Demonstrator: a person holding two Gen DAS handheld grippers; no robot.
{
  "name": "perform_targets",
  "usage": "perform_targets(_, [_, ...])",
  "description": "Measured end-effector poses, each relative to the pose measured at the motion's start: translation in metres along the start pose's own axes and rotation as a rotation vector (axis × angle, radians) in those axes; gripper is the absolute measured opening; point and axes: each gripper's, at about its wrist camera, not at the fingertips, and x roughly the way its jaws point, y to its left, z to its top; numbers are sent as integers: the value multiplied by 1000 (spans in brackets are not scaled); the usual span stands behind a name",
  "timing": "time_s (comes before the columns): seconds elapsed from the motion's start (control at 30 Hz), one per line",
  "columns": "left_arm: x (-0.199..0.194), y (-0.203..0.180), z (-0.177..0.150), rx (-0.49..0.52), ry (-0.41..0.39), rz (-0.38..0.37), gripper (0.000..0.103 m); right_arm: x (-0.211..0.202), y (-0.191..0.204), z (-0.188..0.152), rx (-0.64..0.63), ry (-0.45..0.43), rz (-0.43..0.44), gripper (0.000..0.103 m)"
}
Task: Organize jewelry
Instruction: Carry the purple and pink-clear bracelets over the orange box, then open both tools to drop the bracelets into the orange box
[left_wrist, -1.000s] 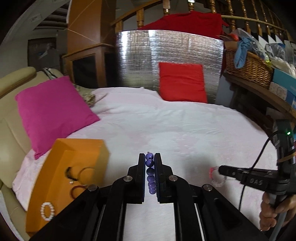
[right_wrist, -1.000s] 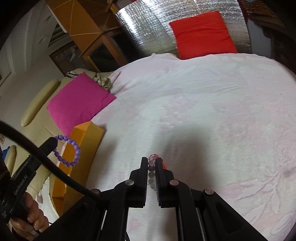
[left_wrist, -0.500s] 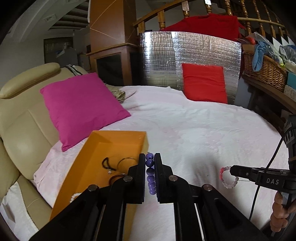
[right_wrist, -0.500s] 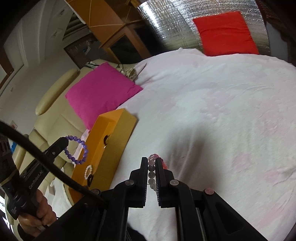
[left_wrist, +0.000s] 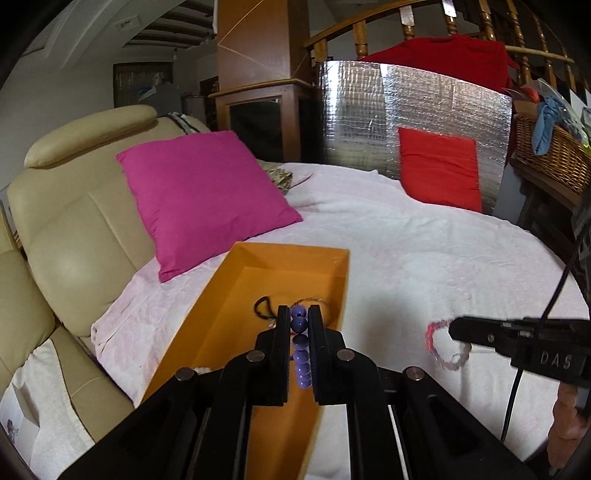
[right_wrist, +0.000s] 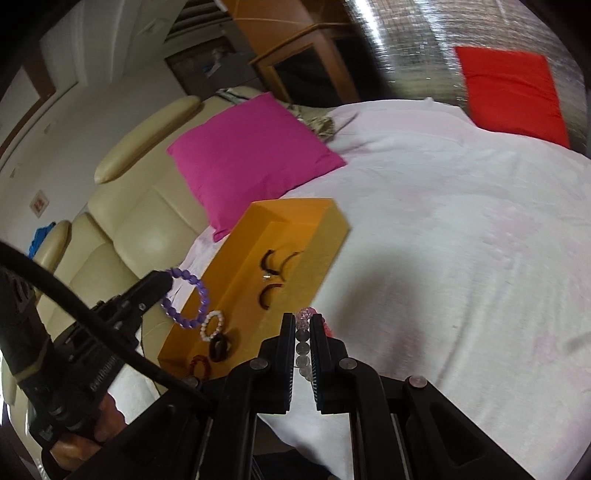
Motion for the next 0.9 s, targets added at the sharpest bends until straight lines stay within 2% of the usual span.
perform_targets(0.3, [20, 42, -33, -75, 98, 12, 9, 40, 41, 12, -57, 48, 29, 9])
perform_targets(0.5, [38, 48, -47, -111, 159, -11, 9, 78, 62, 12, -74, 105, 60, 9])
perform_targets(0.9, [63, 44, -68, -125, 256, -1, 10, 129, 52, 4, -32, 181, 51, 10])
